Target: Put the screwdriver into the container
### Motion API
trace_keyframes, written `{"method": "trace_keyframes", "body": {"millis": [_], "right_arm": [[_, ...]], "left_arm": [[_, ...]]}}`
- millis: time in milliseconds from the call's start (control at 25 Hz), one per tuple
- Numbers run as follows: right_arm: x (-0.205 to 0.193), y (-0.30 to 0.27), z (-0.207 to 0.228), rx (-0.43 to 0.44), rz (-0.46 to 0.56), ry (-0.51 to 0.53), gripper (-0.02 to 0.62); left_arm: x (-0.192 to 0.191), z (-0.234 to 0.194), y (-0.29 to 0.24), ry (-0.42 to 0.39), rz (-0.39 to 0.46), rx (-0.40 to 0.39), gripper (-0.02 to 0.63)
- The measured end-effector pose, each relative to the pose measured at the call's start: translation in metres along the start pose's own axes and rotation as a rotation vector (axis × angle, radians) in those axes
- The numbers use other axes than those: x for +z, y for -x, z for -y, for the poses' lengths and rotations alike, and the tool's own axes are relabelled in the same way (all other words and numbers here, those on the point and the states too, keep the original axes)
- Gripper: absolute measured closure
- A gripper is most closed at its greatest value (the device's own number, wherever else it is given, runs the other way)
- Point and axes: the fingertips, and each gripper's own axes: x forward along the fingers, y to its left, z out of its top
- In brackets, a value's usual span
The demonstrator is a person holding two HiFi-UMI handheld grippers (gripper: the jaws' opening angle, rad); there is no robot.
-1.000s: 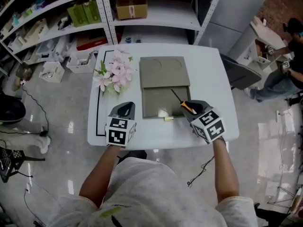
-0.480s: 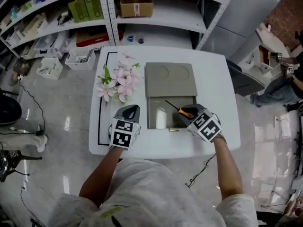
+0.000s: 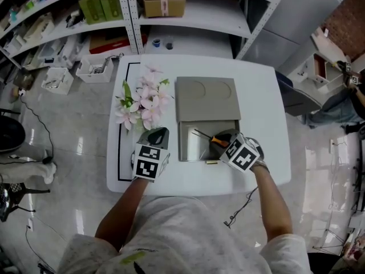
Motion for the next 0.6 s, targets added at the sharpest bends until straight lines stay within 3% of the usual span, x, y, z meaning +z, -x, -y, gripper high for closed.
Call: {"method": "trace_keyframes", "body": {"millis": [600], "right_arm": [[-0.0042, -0.0094, -0.0038, 0.016, -0.04, 0.012, 0.515]], "left_arm": [[-0.0002, 0.0029, 0.0026, -0.016, -0.002, 0.003, 0.603]]}}
